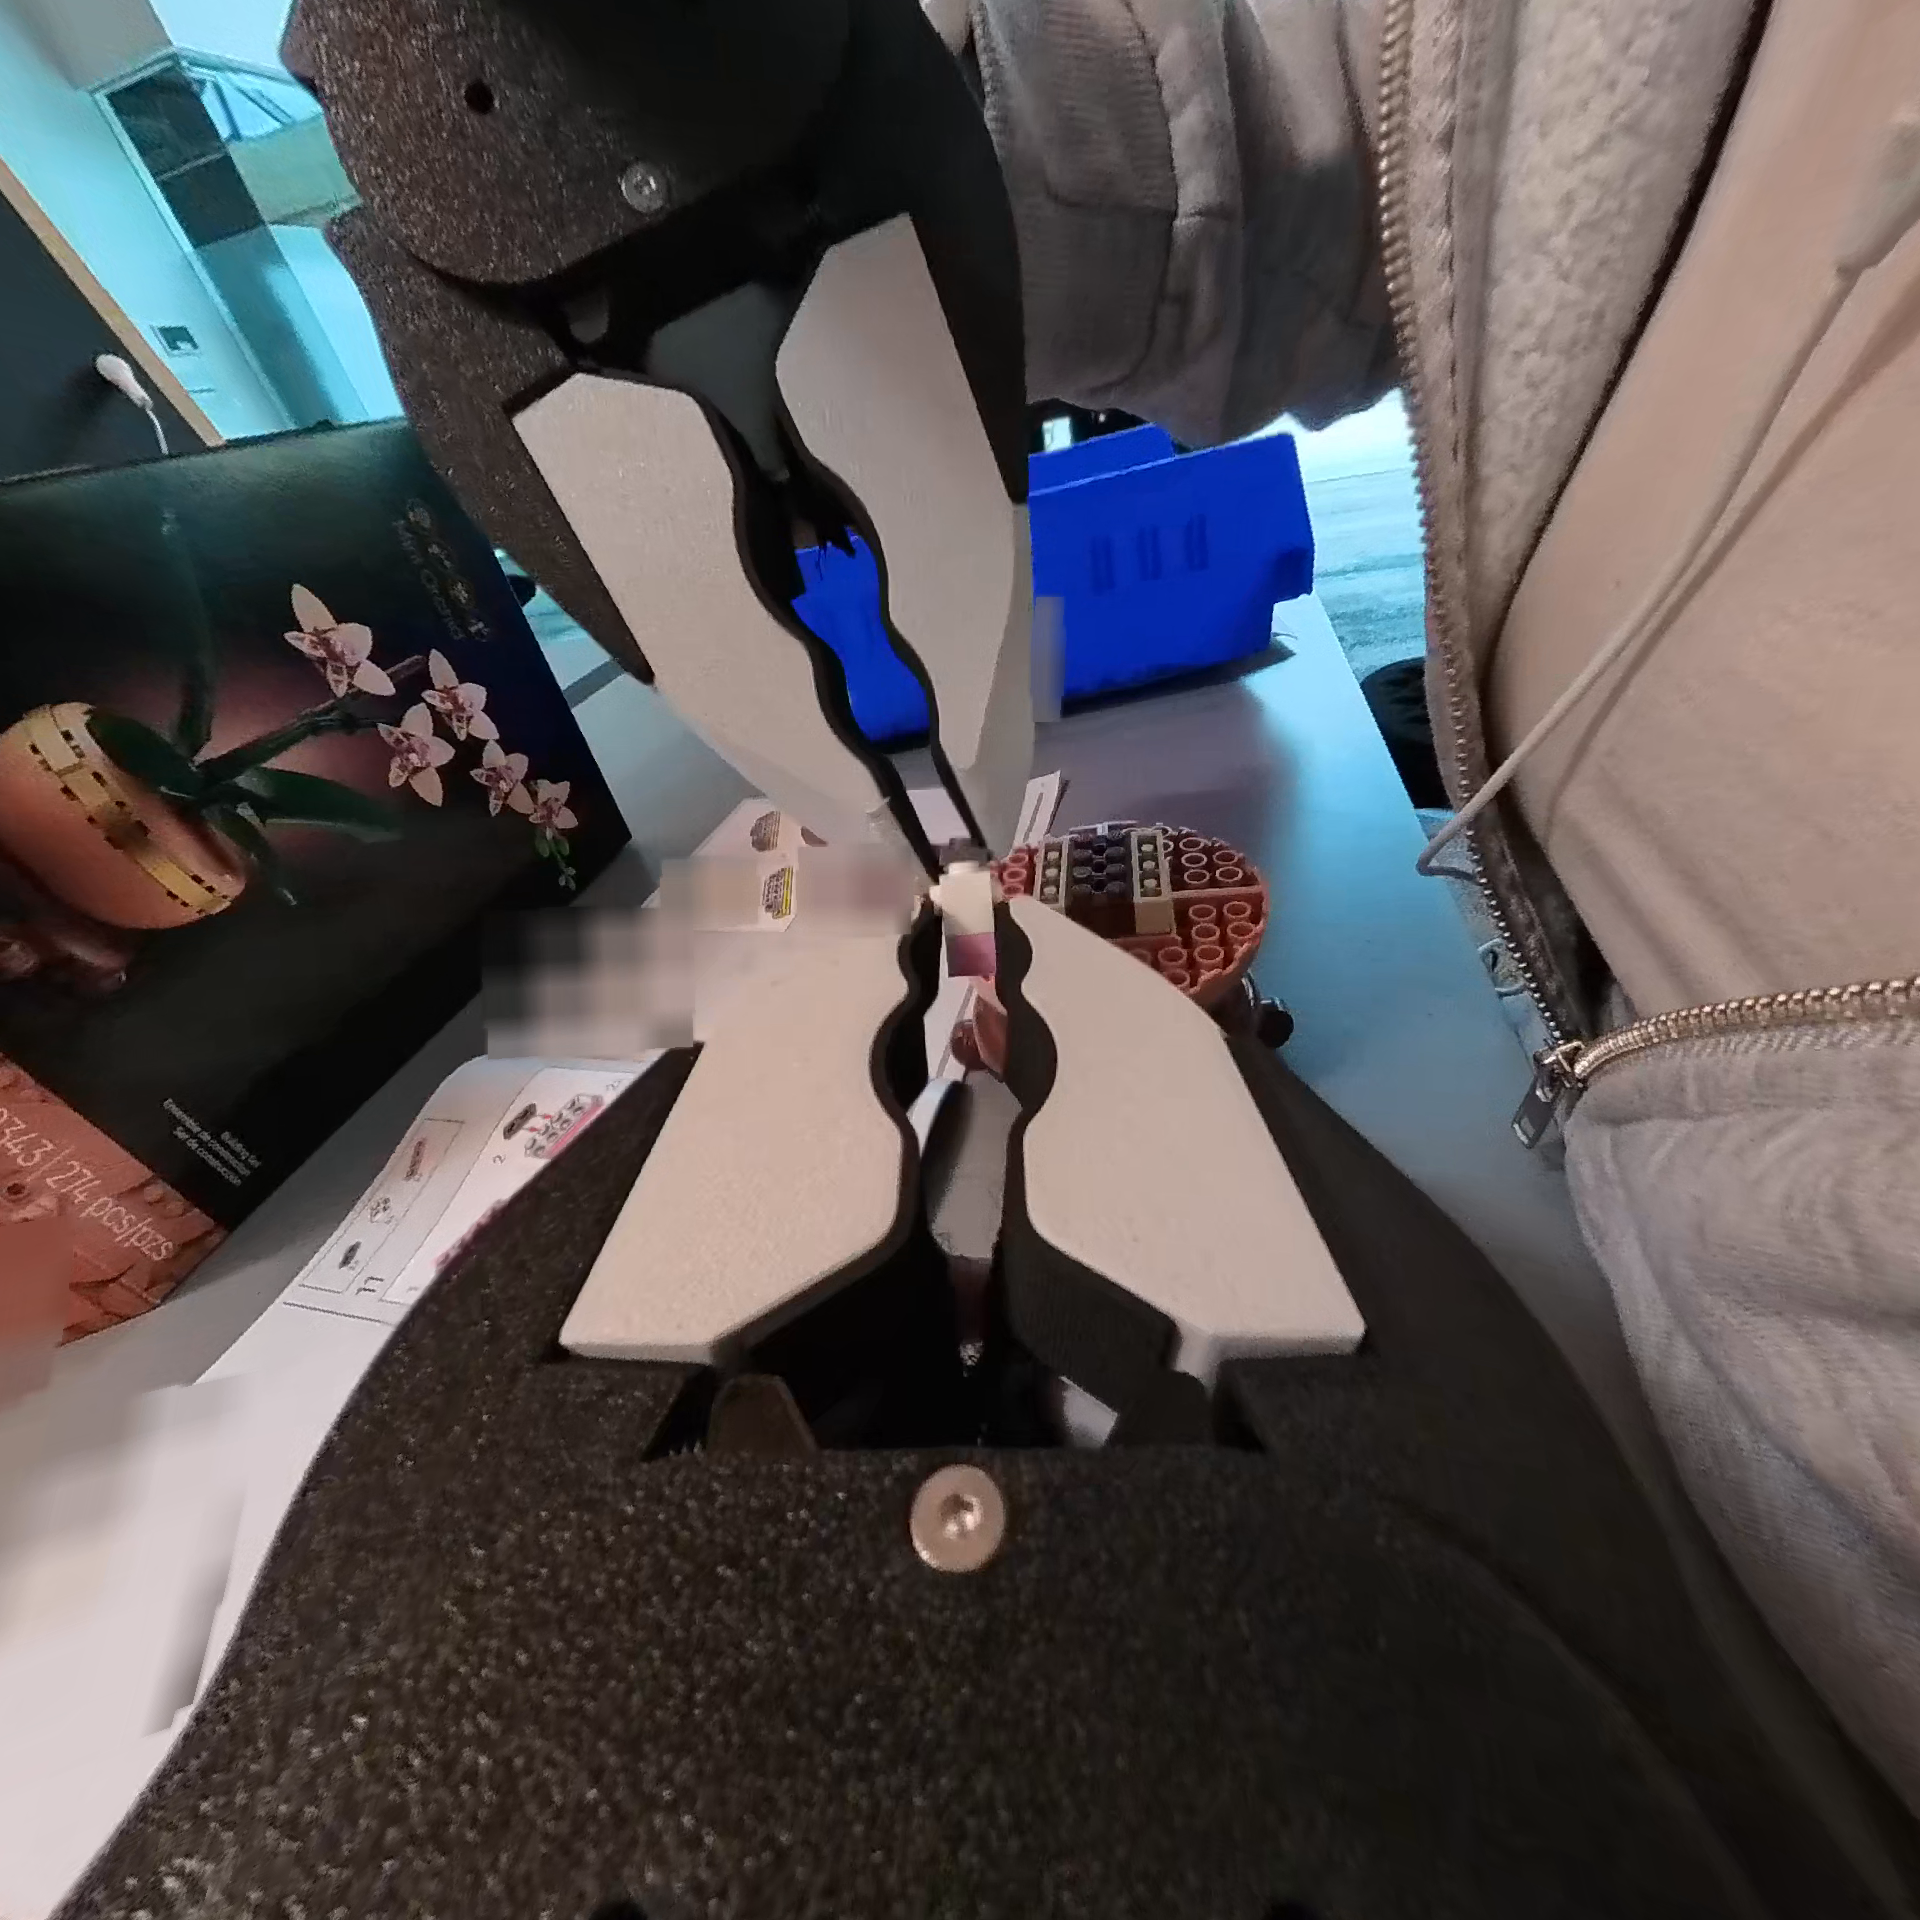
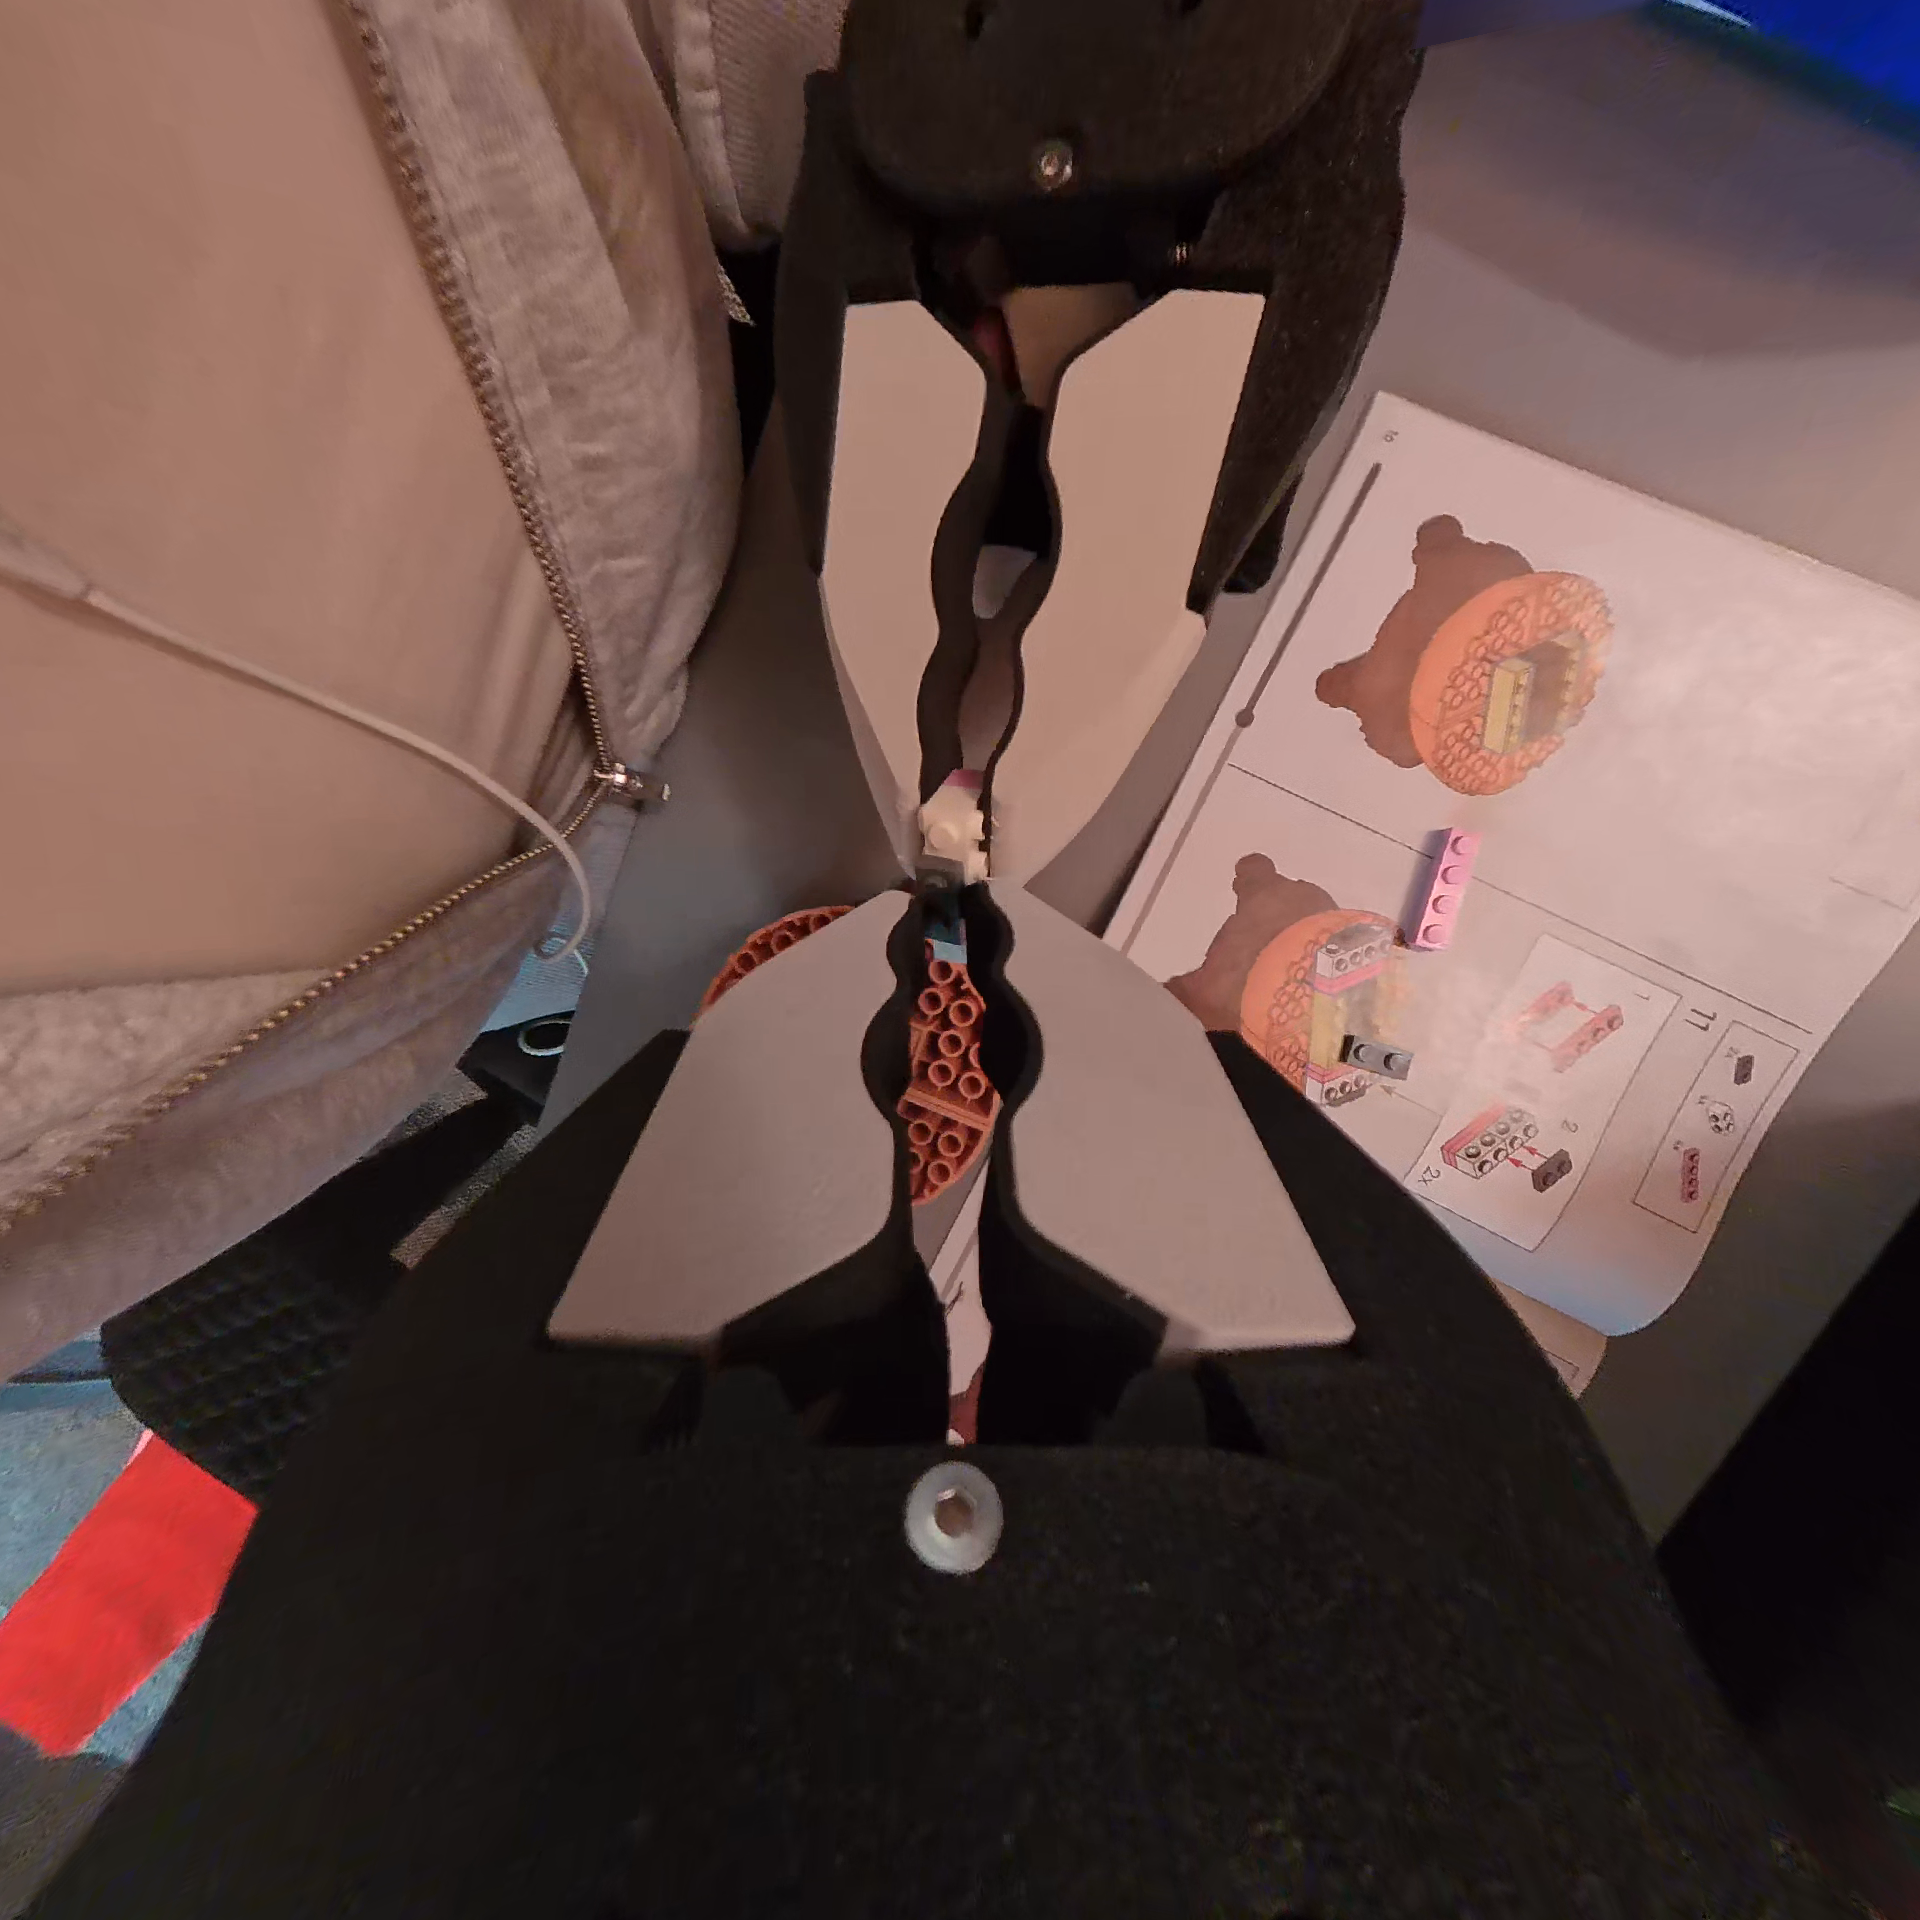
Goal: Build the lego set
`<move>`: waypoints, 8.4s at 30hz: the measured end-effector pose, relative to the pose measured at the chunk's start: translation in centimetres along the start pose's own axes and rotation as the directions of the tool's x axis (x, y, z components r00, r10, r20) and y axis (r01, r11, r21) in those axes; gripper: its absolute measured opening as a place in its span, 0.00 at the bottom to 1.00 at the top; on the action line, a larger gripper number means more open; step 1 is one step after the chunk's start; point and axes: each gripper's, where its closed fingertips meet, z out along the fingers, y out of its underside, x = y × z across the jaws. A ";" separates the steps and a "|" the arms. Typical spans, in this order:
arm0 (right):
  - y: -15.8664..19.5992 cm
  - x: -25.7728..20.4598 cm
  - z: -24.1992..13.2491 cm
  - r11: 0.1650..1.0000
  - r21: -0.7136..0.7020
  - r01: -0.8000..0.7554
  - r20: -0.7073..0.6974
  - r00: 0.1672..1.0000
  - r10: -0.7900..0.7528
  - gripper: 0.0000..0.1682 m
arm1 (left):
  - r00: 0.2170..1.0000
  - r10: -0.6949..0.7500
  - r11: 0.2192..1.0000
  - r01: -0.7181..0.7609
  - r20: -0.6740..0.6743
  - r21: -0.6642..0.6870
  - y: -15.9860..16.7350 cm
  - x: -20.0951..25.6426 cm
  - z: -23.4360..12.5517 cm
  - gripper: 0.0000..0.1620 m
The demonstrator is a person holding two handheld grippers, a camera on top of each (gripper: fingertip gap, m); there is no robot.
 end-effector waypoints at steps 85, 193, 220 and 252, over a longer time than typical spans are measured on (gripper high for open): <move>-3.8 2.3 -5.2 0.954 0.239 0.183 -0.345 0.934 -0.092 0.19 | 0.972 -0.227 0.938 0.199 0.068 0.284 -3.0 -2.9 -2.1 0.06; -5.7 1.8 -8.4 0.656 0.261 0.708 -0.830 0.512 -0.222 0.13 | 0.714 -0.670 0.699 0.699 -0.202 0.149 -9.2 -4.0 0.0 0.07; -4.1 2.5 -5.8 0.698 0.342 0.629 -0.815 0.568 -0.112 0.13 | 0.723 -0.672 0.724 0.687 -0.161 0.058 -6.2 -3.4 1.0 0.12; 1.0 1.7 -8.0 0.585 0.675 0.450 -0.677 0.693 0.248 0.22 | 0.673 -0.740 0.666 0.732 -0.001 0.141 -2.2 -5.3 0.3 0.07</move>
